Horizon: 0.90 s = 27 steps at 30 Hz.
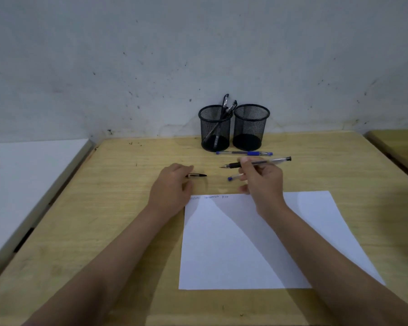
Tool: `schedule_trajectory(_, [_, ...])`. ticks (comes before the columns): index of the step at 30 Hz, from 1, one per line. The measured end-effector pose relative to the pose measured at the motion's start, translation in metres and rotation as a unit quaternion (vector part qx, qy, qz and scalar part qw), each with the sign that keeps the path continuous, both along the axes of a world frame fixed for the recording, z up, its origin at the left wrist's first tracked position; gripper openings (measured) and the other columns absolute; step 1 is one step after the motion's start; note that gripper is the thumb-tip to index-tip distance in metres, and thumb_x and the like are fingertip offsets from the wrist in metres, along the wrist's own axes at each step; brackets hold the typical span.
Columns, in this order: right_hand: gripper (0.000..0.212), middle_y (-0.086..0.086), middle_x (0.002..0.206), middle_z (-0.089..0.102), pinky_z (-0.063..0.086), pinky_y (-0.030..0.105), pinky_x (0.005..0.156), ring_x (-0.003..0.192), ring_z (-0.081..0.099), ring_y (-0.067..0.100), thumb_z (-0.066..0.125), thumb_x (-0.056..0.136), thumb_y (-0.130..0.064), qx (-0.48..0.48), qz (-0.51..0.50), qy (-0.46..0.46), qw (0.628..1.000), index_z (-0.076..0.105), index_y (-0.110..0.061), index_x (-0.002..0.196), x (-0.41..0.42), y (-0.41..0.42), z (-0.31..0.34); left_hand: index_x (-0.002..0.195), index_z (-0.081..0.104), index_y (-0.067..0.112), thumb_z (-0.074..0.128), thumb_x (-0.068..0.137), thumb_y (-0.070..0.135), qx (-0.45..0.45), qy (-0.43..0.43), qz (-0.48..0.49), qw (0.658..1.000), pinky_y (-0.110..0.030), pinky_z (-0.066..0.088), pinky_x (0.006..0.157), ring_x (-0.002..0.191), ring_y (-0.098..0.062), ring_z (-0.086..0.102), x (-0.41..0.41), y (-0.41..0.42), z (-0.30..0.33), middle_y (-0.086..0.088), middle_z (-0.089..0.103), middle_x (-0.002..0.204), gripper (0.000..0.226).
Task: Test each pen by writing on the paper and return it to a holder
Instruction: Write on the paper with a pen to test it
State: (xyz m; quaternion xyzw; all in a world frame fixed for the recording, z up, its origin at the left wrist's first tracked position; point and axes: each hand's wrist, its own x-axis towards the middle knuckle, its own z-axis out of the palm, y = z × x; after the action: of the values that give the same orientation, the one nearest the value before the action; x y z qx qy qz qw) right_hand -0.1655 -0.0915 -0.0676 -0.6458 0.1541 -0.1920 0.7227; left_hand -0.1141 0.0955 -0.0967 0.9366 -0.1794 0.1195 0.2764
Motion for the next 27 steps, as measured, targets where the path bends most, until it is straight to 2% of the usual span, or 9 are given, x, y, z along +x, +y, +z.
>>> schedule_trajectory(2, [0.014, 0.001, 0.068, 0.063, 0.049, 0.018, 0.042, 0.047, 0.056, -0.002, 0.061, 0.090, -0.019, -0.013, 0.004, -0.001, 1.000, 0.064, -0.019, 0.077, -0.001, 0.000, 0.005, 0.113, 0.064, 0.012, 0.056, 0.085, 0.012, -0.002, 0.003, 0.002, 1.000, -0.036, 0.049, 0.079, 0.100, -0.025, 0.056, 0.007, -0.006, 0.000, -0.007, 0.062, 0.105, 0.030])
schedule_trajectory(5, [0.015, 0.003, 0.068, 0.065, 0.048, 0.021, 0.044, 0.047, 0.056, -0.001, 0.062, 0.090, -0.017, -0.036, 0.009, -0.011, 0.999, 0.064, -0.020, 0.075, -0.006, -0.001, 0.010, 0.102, 0.070, 0.012, 0.059, 0.085, 0.013, -0.016, 0.007, 0.013, 1.000, -0.028, 0.045, 0.074, 0.091, -0.020, 0.057, 0.010, -0.013, 0.007, -0.003, 0.062, 0.096, 0.020])
schedule_trajectory(9, [0.023, 0.011, 0.065, 0.065, 0.048, 0.035, 0.053, 0.049, 0.052, 0.010, 0.064, 0.088, -0.017, -0.064, 0.007, -0.024, 0.998, 0.064, -0.021, 0.065, -0.011, -0.003, 0.013, 0.095, 0.070, 0.015, 0.067, 0.082, 0.014, -0.176, 0.057, 0.014, 0.983, -0.012, 0.044, 0.074, 0.085, -0.009, 0.061, -0.002, -0.021, 0.025, 0.006, 0.065, 0.091, 0.013])
schedule_trajectory(11, [0.025, 0.010, 0.065, 0.067, 0.047, 0.037, 0.054, 0.053, 0.054, 0.015, 0.065, 0.088, -0.015, -0.068, 0.009, -0.038, 0.997, 0.064, -0.022, 0.064, -0.012, -0.003, 0.015, 0.091, 0.071, 0.016, 0.070, 0.079, 0.012, -0.234, 0.071, 0.008, 0.970, -0.019, 0.049, 0.076, 0.085, -0.010, 0.065, -0.009, -0.024, 0.033, 0.005, 0.068, 0.088, 0.013])
schedule_trajectory(14, [0.023, 0.002, 0.065, 0.068, 0.047, 0.029, 0.054, 0.056, 0.060, 0.006, 0.064, 0.088, -0.013, -0.083, 0.019, -0.063, 0.994, 0.064, -0.023, 0.067, -0.016, -0.002, 0.020, 0.088, 0.072, 0.017, 0.071, 0.078, 0.008, -0.272, 0.078, -0.004, 0.959, -0.017, 0.049, 0.073, 0.079, -0.006, 0.065, -0.018, -0.029, 0.045, 0.004, 0.070, 0.084, 0.014])
schedule_trajectory(17, [0.019, 0.003, 0.067, 0.068, 0.047, 0.023, 0.054, 0.060, 0.063, 0.004, 0.065, 0.087, -0.011, -0.096, 0.036, -0.089, 0.991, 0.063, -0.022, 0.072, -0.021, 0.000, 0.026, 0.082, 0.071, 0.023, 0.071, 0.077, 0.006, -0.301, 0.078, -0.028, 0.950, -0.016, 0.049, 0.071, 0.074, -0.007, 0.065, -0.029, -0.035, 0.054, 0.003, 0.070, 0.082, 0.018])
schedule_trajectory(19, [0.020, 0.004, 0.067, 0.067, 0.047, 0.023, 0.053, 0.062, 0.064, 0.008, 0.066, 0.086, -0.011, -0.110, 0.043, -0.103, 0.988, 0.063, -0.024, 0.071, -0.025, 0.000, 0.030, 0.079, 0.070, 0.026, 0.070, 0.077, 0.003, -0.309, 0.075, -0.048, 0.947, -0.021, 0.051, 0.072, 0.075, -0.010, 0.066, -0.035, -0.038, 0.058, 0.000, 0.071, 0.085, 0.023])
schedule_trajectory(22, [0.017, 0.003, 0.064, 0.065, 0.047, 0.026, 0.053, 0.056, 0.059, 0.006, 0.065, 0.086, -0.009, -0.104, 0.061, -0.116, 0.986, 0.064, -0.020, 0.073, -0.030, -0.002, 0.036, 0.080, 0.070, 0.020, 0.067, 0.078, 0.001, -0.309, 0.060, -0.062, 0.947, -0.022, 0.050, 0.071, 0.076, -0.013, 0.064, -0.042, -0.041, 0.063, -0.006, 0.071, 0.086, 0.020])
schedule_trajectory(27, [0.013, 0.007, 0.061, 0.061, 0.049, 0.020, 0.048, 0.051, 0.057, 0.006, 0.062, 0.088, -0.003, -0.032, 0.090, -0.147, 0.984, 0.063, -0.009, 0.077, -0.040, -0.003, 0.050, 0.075, 0.062, 0.026, 0.063, 0.080, -0.003, -0.317, -0.014, -0.092, 0.944, -0.018, 0.043, 0.064, 0.068, -0.004, 0.055, -0.053, -0.041, 0.072, 0.010, 0.064, 0.078, 0.030])
